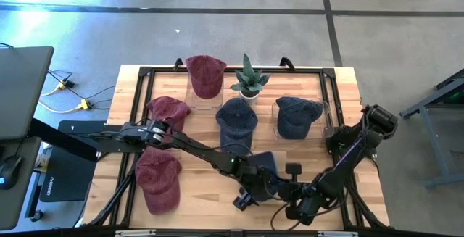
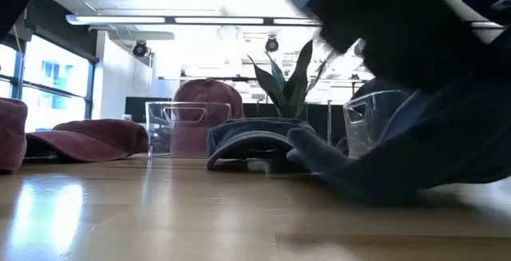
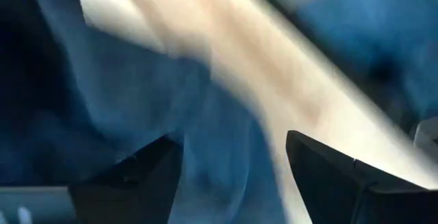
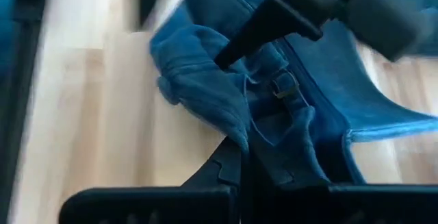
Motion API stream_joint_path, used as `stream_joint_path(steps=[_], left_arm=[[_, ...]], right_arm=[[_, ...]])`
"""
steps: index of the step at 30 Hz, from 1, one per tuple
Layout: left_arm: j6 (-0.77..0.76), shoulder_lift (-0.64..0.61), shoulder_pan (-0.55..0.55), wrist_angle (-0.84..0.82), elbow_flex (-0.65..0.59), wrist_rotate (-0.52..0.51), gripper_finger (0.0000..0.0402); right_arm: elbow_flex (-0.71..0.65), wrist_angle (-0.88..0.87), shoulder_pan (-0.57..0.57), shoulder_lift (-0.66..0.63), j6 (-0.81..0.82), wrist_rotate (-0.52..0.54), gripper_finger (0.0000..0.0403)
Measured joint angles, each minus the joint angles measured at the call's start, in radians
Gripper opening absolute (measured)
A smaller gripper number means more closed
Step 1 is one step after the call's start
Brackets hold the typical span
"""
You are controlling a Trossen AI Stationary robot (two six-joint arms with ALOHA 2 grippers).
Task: Pick & Place hat
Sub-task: Put the bottom blue cap into the right transparent bin
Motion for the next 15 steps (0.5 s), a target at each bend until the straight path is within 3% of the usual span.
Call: stream_joint_path(steps=[8, 15], left_arm=[[-0.180, 0.030, -0.007, 0.115, 0.001, -0.089, 0.0259], [-0.105, 0.034, -0.006, 0.019, -0.001, -0.177, 0.0260]], right_arm=[[-0.001, 0.007, -0.017, -0.012, 0.006, 0.063, 0.0003], [0.001, 0.025, 0.029, -0.056, 0.116, 0.024, 0.0003]])
